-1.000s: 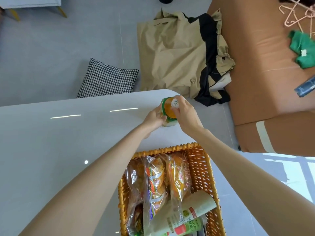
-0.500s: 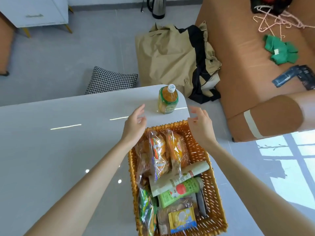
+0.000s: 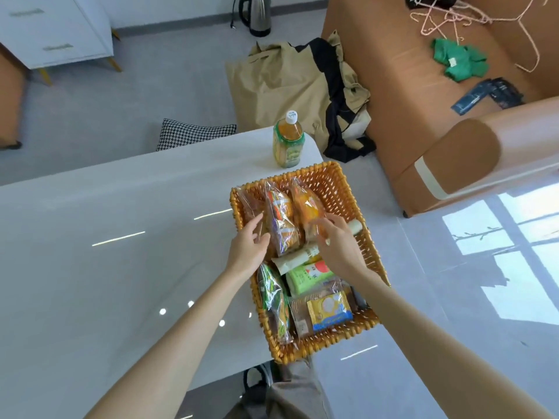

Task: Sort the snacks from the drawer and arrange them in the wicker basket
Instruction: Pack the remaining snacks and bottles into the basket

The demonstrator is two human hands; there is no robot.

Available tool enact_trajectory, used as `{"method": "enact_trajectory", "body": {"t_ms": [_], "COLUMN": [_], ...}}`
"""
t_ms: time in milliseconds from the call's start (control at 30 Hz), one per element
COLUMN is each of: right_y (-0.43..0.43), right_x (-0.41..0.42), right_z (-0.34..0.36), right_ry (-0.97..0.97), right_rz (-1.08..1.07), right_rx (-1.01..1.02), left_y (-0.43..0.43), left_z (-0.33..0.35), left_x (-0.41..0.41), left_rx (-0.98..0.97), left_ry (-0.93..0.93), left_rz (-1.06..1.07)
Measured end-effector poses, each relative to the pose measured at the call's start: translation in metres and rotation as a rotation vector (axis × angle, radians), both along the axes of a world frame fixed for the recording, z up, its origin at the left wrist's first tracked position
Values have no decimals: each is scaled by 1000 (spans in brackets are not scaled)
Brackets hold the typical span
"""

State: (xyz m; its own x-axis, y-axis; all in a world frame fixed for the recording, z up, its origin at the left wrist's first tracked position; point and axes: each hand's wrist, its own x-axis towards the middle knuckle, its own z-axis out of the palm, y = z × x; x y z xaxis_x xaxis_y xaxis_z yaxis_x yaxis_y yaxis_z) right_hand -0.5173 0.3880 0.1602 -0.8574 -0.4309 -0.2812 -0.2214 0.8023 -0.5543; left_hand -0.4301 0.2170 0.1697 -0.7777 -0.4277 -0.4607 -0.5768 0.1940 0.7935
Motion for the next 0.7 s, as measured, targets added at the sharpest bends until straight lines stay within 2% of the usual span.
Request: {"method": "enact_trajectory", "body": {"t_ms": [133,300,400,500,567,633,700], "right_y": [-27,-27,-12,8,17,23,25], "right_x": [-18,-39,-54,-77,-90,-93,-90], "right_z": [-37,-71,-70,-62,-62,-64,-64], "right_ry": [-43,-55,-4,-13,-35,-45,-70], "right_rz": [54,219,213,43,-22,37,107], "right_rx": [127,292,180,43,34,59,91], "left_y": [9,18,24,35,50,66,75], "left_z": [-23,-48,-53,-54,-56,-62,-66], "left_x": [-20,-45,-58,-69,-80,-94,-103], "left_rx": [-51,-70,-81,-155,-150,-139,-131], "left_ry": [-62,-126,-145,-102,-19,36,15], "left_rz": [-32,10,67,96,52,6,15]}}
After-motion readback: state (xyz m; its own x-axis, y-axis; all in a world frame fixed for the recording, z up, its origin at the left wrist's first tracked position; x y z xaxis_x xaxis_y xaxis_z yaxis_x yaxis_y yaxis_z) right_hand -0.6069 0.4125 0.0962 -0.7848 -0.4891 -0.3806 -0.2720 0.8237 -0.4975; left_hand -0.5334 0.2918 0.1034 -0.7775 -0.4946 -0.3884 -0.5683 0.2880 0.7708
